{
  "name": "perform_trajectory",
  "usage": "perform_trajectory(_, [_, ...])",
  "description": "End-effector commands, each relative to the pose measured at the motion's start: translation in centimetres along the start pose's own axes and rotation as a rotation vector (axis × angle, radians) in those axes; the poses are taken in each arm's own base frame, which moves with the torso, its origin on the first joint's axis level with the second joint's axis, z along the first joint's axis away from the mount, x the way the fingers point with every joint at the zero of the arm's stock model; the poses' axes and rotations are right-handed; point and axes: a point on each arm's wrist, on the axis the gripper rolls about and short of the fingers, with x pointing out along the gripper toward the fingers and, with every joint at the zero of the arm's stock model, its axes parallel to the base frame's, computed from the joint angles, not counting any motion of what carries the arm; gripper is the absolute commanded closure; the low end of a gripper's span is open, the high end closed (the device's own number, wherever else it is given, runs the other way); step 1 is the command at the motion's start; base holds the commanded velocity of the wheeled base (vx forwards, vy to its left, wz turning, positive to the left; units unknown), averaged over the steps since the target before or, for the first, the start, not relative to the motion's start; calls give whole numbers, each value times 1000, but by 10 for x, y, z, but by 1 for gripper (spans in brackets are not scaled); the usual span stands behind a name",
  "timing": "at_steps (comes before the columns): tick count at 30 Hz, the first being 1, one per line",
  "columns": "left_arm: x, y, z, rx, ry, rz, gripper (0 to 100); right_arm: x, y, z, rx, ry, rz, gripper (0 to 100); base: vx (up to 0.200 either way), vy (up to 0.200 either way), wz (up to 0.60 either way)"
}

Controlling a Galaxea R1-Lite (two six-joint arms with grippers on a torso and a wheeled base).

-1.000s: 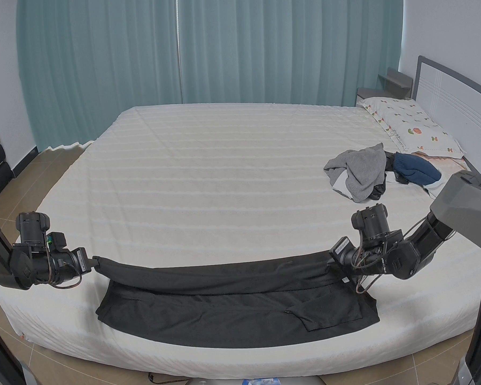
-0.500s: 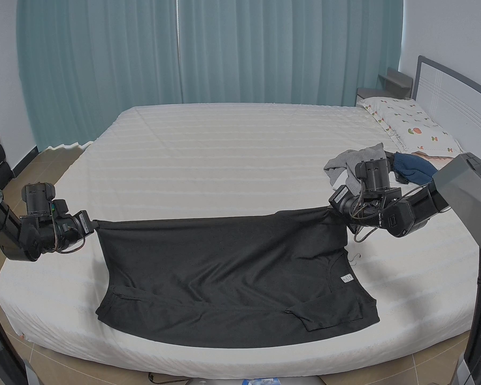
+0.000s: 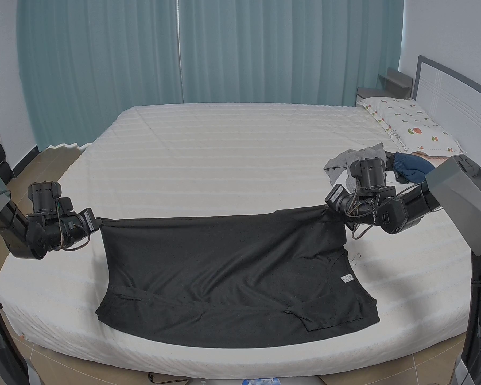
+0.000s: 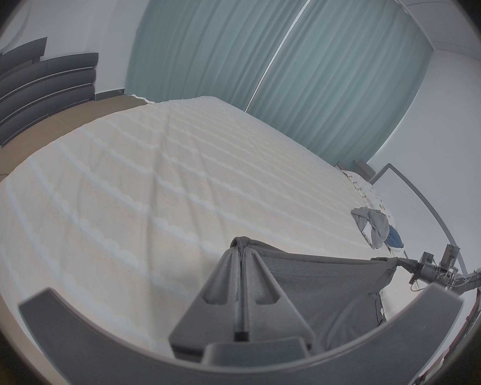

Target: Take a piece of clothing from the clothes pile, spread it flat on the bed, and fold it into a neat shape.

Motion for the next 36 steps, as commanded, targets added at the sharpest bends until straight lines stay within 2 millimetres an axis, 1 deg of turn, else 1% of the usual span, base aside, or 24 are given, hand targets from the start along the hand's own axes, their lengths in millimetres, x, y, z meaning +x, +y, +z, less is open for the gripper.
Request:
perform_trajectory(1, [-7,2,-7,-1,18,13,100,-13,-7,-5,-17,34,-38,100,0,0,0])
perform_trajectory(4, [-11,4,-7,1,17,19,100,-20,-11,-8,-34,54,-49,100,0,0,0])
perform_trajectory(5, [-15,6,-8,6,19,27,100,-24,-17,-13,-50,73,-67,100,0,0,0])
perform_trajectory(6, [-15,6,-9,7,22,29,100,-25,-18,-14,-55,77,-71,100,0,0,0])
perform_trajectory(8, [-19,8,-17,25,49,36,100,-30,-27,-22,-78,107,-101,100,0,0,0])
perform_trajectory(13, [-25,14,-39,61,121,57,100,-42,-42,-44,-101,177,-153,100,0,0,0])
perform_trajectory(16, [-27,16,-50,62,162,67,100,-44,-49,-58,-121,221,-181,100,0,0,0])
perform_trajectory(17, [-27,17,-51,62,166,68,100,-44,-51,-59,-123,224,-185,100,0,0,0])
perform_trajectory(18, [-28,19,-58,58,195,76,100,-44,-55,-68,-131,248,-202,100,0,0,0])
perform_trajectory(23, [-30,23,-72,57,248,89,100,-48,-63,-83,-139,289,-224,100,0,0,0])
perform_trajectory(27, [-31,27,-83,44,290,103,100,-47,-75,-98,-160,302,-243,100,0,0,0])
perform_trajectory(30, [-33,29,-91,34,319,111,100,-48,-80,-102,-164,297,-237,100,0,0,0])
perform_trajectory(36, [-33,32,-99,26,349,134,100,-49,-81,-101,-161,287,-229,100,0,0,0])
